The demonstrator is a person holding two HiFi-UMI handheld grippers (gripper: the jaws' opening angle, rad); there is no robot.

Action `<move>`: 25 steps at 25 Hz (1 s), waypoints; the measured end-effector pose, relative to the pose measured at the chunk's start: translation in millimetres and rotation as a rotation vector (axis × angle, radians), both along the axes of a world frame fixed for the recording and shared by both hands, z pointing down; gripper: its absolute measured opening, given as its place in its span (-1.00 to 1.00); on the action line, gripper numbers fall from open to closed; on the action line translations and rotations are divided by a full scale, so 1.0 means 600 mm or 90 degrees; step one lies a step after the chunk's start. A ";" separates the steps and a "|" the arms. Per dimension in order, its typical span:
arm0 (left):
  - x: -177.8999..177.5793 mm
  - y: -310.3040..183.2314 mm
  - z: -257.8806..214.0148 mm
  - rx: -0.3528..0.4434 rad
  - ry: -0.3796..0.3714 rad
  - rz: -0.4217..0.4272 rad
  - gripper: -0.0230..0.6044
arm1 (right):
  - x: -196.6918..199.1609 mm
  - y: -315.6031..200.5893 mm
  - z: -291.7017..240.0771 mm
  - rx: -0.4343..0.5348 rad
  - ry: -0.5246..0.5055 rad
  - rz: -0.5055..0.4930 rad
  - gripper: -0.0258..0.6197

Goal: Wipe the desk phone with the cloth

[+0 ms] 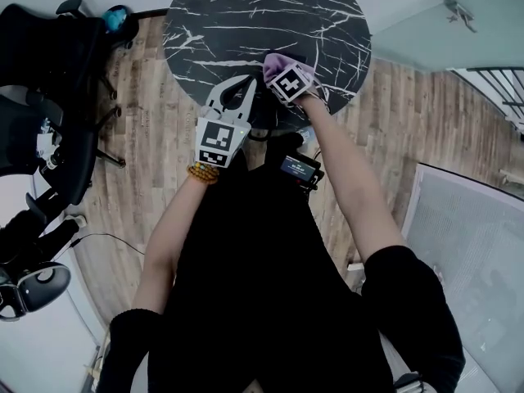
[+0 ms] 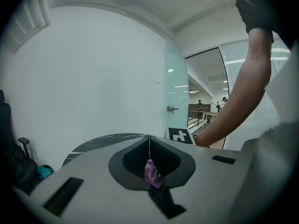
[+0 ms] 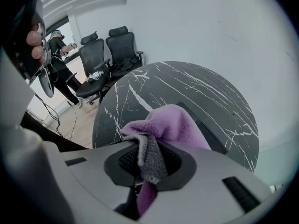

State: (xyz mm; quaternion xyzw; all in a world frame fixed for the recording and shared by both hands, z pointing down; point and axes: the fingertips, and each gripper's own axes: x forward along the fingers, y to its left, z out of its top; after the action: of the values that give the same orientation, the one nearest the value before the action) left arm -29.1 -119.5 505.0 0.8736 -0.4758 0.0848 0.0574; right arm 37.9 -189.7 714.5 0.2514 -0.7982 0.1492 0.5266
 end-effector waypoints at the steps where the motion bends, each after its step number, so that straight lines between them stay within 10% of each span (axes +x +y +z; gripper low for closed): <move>1: -0.001 0.000 0.001 -0.001 -0.001 0.001 -0.87 | -0.001 0.002 0.001 -0.001 0.000 0.001 -0.73; 25: -0.012 0.002 0.008 -0.007 -0.011 -0.005 -0.87 | -0.016 0.075 0.037 -0.041 -0.020 0.023 -0.73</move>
State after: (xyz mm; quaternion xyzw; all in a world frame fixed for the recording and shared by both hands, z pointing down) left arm -36.1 -118.5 509.6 0.8705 -0.4794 0.0948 0.0579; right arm 28.1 -144.6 736.7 0.2459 -0.7968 0.1881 0.5188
